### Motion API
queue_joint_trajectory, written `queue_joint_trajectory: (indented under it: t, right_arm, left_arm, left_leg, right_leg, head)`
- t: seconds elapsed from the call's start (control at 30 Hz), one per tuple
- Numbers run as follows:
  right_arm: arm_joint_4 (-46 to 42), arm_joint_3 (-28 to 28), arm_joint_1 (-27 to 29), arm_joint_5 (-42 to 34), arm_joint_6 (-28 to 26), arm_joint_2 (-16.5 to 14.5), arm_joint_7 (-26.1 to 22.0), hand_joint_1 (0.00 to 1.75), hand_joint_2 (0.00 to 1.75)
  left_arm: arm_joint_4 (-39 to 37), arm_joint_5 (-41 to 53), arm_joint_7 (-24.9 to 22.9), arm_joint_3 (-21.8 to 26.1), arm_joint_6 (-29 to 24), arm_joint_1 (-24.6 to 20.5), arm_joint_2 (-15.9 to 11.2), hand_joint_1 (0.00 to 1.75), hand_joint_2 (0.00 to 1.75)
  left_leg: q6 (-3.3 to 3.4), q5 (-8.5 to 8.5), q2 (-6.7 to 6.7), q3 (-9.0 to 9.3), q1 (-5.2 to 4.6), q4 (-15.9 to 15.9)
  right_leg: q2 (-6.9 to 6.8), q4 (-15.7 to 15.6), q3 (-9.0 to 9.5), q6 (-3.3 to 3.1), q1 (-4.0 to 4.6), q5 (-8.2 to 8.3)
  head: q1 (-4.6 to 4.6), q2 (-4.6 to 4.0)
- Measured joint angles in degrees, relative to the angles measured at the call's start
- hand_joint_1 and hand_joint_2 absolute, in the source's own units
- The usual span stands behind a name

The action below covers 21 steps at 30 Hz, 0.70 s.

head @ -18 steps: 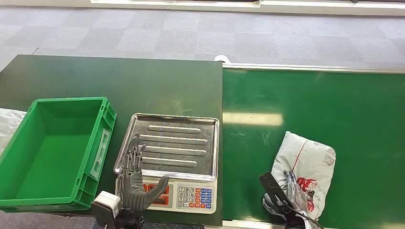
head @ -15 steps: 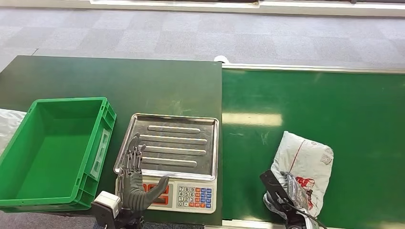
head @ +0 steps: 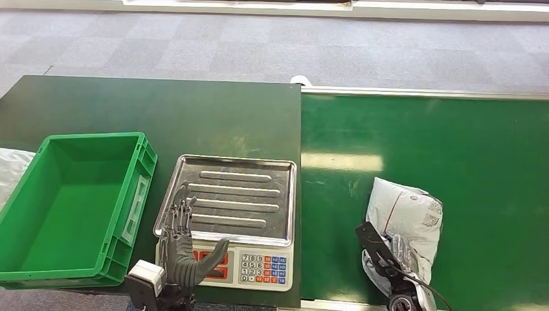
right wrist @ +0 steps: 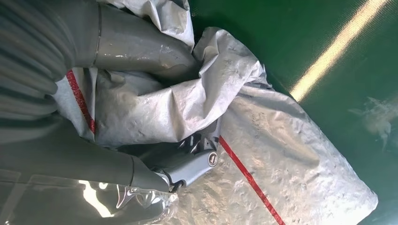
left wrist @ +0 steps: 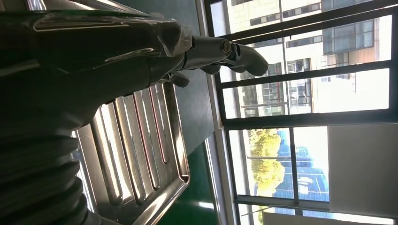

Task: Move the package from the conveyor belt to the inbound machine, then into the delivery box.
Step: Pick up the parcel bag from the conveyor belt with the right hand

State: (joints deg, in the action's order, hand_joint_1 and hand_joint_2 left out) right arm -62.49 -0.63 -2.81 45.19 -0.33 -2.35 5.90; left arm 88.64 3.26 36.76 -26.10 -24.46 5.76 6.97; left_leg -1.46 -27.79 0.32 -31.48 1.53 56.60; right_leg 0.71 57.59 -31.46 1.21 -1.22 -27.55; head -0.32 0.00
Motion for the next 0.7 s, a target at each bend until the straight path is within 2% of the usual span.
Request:
queue_joint_trajectory:
  t: [0.17, 0.3, 0.5, 0.7]
  right_arm:
    - [-0.94, 0.18, 0.84, -4.11, -3.75, -0.21, -5.65, 1.75, 1.75]
    - [-5.16, 0.4, 2.33, -7.31, -6.51, -0.86, -11.27, 1.75, 1.75]
    - [-9.6, 0.57, 3.51, -8.31, -7.68, -1.54, -13.4, 1.75, 1.75]
    - [-17.36, 0.63, 5.5, -10.44, -13.58, -2.42, -21.7, 1.75, 1.75]
  left_arm:
    - [0.32, 0.02, 0.02, 0.27, -0.57, 0.53, 0.01, 0.0, 1.75]
    - [1.34, -0.03, 0.18, 0.65, -0.89, 1.22, -0.01, 0.0, 1.75]
    - [2.08, -0.08, 0.36, 0.9, -0.95, 1.58, -0.02, 0.0, 1.75]
    - [2.49, -0.95, 2.31, 1.18, -1.29, 2.08, -0.31, 0.0, 1.75]
  left_leg:
    - [0.0, 0.0, -0.04, -0.23, -0.01, 0.0]
    - [0.0, 0.01, -0.04, -0.42, -0.01, 0.0]
    - [0.0, 0.01, -0.08, -0.55, -0.02, 0.0]
    - [0.0, 0.01, -0.1, -0.61, -0.02, 0.0]
  right_leg:
    - [-0.01, 0.01, -0.18, 0.01, -0.01, 0.0]
    - [-0.02, 0.02, -0.38, 0.01, -0.01, 0.0]
    - [-0.02, 0.02, -0.47, 0.01, -0.02, -0.01]
    - [-0.03, 0.02, -0.54, 0.01, -0.03, -0.01]
  head:
    - [0.0, 0.0]
    - [-0.01, 0.0]
    - [0.01, 0.0]
    - [-0.01, 0.0]
